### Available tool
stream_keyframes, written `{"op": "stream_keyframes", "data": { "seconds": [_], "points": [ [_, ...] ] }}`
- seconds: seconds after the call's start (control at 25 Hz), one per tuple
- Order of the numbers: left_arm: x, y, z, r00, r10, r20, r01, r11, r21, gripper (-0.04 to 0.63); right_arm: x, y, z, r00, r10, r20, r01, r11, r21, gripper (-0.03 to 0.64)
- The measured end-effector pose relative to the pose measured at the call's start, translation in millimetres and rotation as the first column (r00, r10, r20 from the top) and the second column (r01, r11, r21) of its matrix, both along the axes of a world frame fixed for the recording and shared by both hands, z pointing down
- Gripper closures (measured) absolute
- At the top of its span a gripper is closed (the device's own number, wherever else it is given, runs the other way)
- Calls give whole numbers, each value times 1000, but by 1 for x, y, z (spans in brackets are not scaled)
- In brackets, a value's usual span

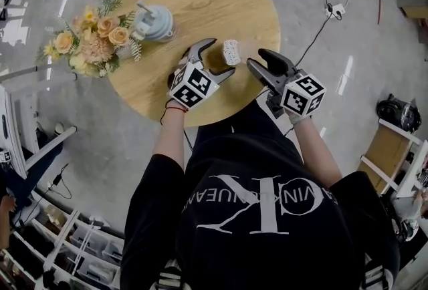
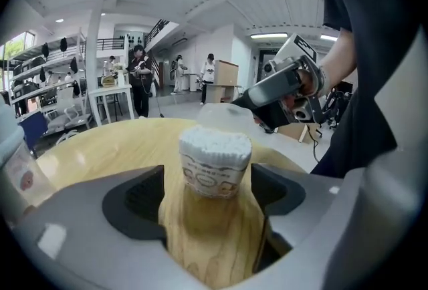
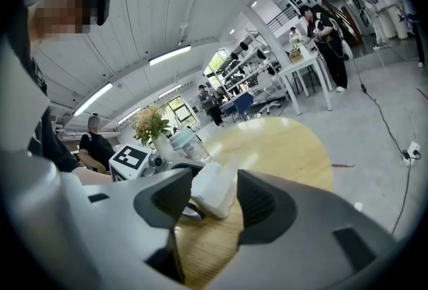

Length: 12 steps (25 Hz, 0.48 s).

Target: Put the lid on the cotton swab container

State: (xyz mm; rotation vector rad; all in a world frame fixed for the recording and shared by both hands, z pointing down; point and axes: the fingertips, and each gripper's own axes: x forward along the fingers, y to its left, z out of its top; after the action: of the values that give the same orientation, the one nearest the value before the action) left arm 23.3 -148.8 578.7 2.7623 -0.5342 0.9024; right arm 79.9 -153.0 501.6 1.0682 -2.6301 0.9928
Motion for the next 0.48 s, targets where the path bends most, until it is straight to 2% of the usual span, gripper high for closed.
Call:
{"op": "stream_keyframes", "data": {
  "seconds": [0.2, 0.28, 0.48],
  "points": [
    [9, -3, 2, 998, 60, 0, -60, 998, 23, 207, -2, -2, -8, 1000, -18, 9, 17, 1000, 22, 430],
    [12, -2, 2, 997, 82, 10, -82, 996, 42, 246, -2, -4, -11, 1000, -23, 4, 22, 999, 36, 454],
    [13, -1, 2, 1000, 21, 16, -22, 998, 53, 258, -9, -7, -19, 999, -49, 10, 49, 997, 66, 503]
  ]
}}
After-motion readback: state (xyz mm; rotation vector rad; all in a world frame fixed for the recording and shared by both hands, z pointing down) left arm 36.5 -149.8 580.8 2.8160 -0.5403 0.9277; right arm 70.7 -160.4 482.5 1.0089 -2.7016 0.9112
